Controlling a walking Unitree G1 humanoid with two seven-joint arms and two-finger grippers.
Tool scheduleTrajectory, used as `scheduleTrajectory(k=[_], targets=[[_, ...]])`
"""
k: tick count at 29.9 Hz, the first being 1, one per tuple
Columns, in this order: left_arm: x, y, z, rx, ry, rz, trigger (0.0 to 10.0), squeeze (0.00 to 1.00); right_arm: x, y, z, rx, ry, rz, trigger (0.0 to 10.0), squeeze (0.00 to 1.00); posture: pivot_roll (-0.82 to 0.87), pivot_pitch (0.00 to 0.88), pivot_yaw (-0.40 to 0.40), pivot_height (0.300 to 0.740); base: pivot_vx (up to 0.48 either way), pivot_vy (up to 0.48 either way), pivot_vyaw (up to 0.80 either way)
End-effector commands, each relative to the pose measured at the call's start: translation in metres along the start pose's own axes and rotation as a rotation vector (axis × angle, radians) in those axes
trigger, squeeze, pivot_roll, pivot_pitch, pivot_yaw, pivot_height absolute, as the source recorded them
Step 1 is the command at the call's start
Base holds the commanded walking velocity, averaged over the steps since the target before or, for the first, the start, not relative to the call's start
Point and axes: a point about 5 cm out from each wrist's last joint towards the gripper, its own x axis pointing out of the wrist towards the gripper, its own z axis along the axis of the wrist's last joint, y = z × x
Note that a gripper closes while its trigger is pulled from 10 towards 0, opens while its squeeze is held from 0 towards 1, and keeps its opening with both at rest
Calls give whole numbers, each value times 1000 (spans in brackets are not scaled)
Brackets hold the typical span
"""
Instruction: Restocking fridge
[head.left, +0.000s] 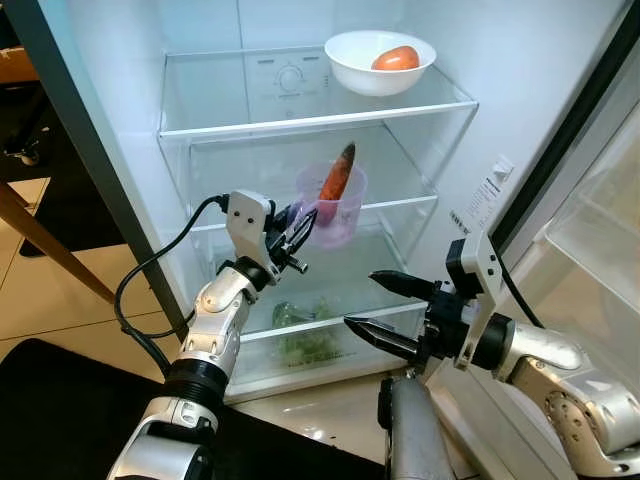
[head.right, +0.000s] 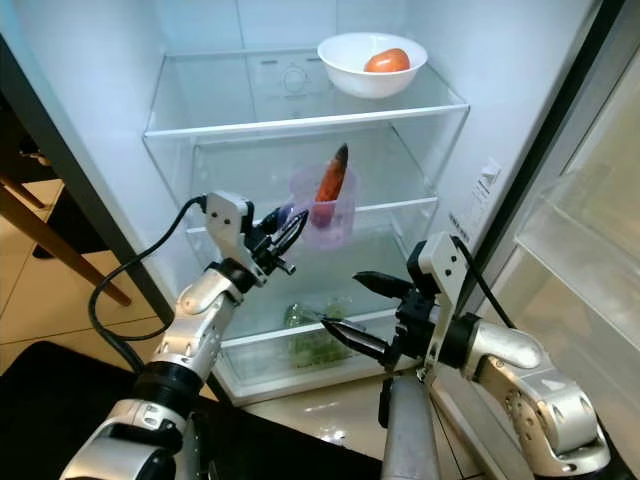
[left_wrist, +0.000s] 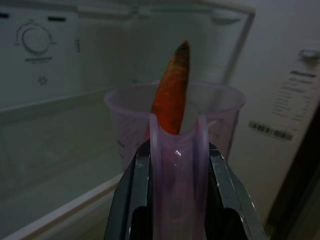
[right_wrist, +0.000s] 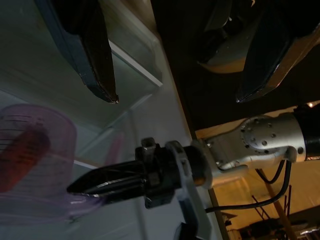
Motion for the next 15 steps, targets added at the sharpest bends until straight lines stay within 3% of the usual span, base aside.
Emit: scheduleTrajectory(k=[1, 10, 15], targets=[[9, -8, 6, 18, -40, -15, 10000, 0, 3, 6, -2, 8, 12, 16, 10000, 0, -143, 184, 53, 411, 0, 0, 0], [25, -3, 8, 38, -33, 32, 10000, 0, 10, 15, 3, 3, -15, 1, 10000, 0, -164, 226, 71, 411, 0, 0, 0], [37, 7, 24, 78, -65, 66, 10000, 0, 11, 20, 7, 6, -34, -10, 10000, 0, -170, 255, 78, 411, 0, 0, 0]])
